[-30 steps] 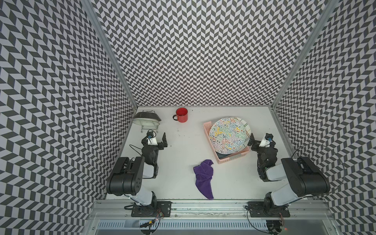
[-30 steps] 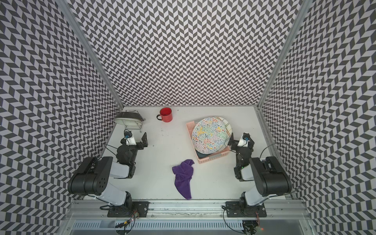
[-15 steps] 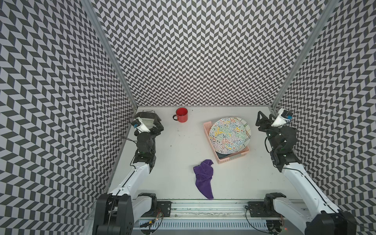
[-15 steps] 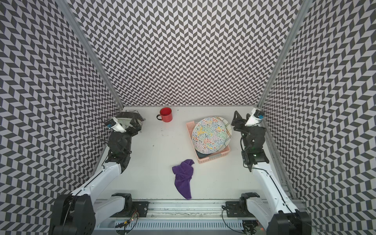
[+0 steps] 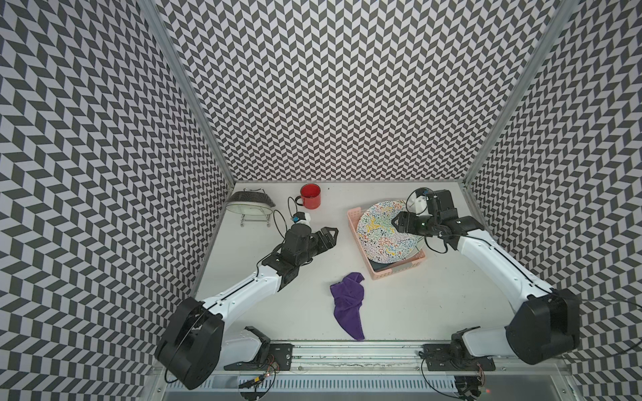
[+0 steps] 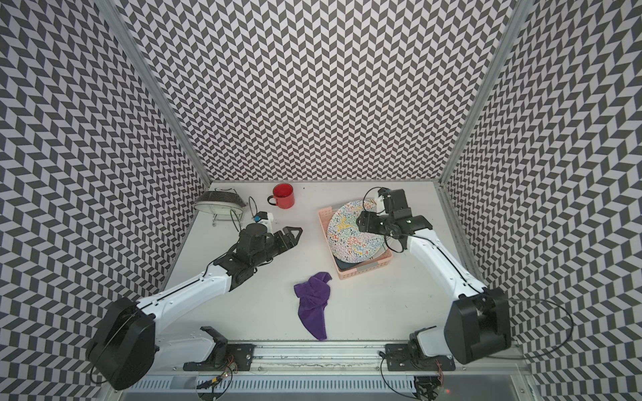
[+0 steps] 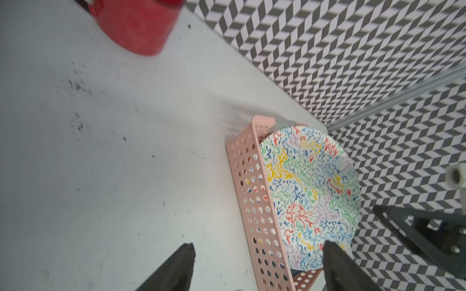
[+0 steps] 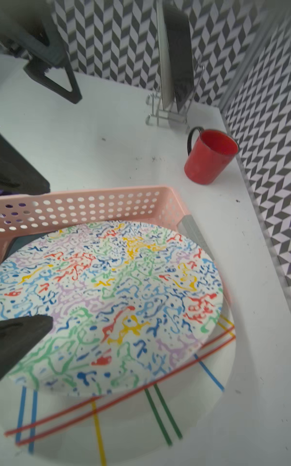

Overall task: Wipe the wet plate dry
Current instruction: Pick up the plate from the bin.

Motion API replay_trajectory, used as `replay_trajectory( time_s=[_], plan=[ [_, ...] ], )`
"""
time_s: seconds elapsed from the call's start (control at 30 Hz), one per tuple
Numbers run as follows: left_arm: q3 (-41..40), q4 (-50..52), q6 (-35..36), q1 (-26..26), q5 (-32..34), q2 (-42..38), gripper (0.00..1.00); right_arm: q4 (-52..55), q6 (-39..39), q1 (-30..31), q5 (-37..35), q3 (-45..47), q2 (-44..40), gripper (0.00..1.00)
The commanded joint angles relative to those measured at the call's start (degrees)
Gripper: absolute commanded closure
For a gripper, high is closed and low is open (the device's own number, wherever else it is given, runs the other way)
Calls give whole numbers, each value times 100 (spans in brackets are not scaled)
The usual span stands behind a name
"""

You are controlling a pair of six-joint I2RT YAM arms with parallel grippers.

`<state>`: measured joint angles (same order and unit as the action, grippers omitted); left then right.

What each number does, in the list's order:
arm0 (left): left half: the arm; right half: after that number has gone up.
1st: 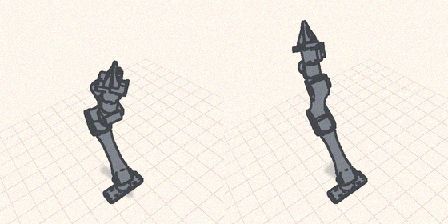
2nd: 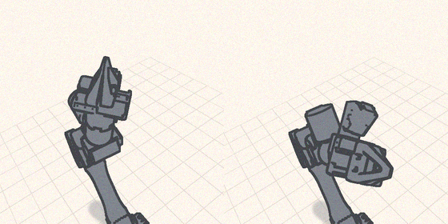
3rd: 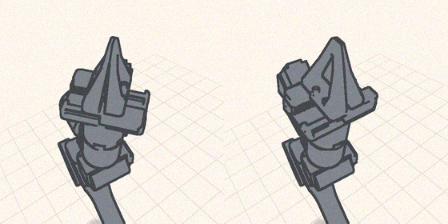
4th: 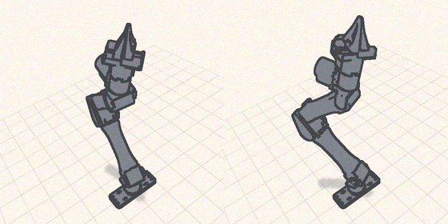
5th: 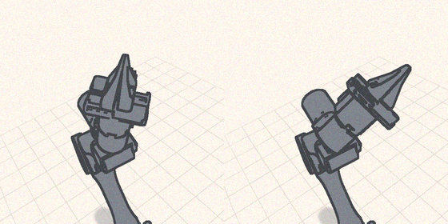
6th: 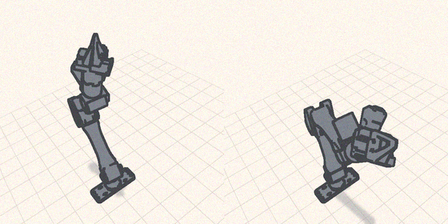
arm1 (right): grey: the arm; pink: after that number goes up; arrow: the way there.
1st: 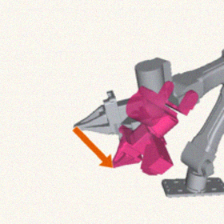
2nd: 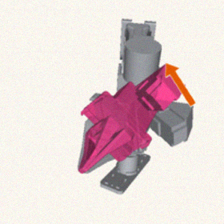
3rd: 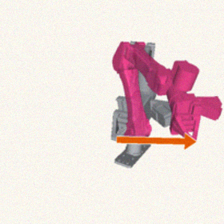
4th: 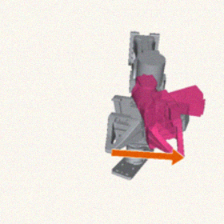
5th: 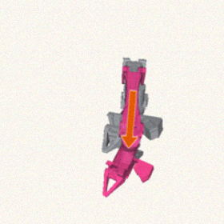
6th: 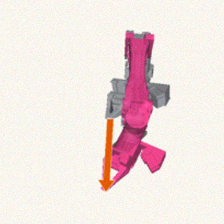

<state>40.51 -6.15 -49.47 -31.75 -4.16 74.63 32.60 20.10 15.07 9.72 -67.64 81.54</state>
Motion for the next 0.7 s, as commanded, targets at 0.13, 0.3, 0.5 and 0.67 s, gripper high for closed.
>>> replay_trajectory(
  time_s=[0.13, 0.3, 0.5, 0.67],
  plan=[
    [627, 2, 453, -187, -546, 751, 34, -84, -9, -280, -448, -394, 659, 15],
    [978, -32, 662, -176, -963, 1392, 48, -186, 10, -287, -267, -546, 1102, 16],
    [1324, -27, 821, -183, -1427, 2069, 56, -261, -51, -310, 201, -515, 1130, 23],
    [1395, -35, 820, -183, -1434, 2178, 61, -526, 69, -332, 229, -260, 351, 19]
  ],
)
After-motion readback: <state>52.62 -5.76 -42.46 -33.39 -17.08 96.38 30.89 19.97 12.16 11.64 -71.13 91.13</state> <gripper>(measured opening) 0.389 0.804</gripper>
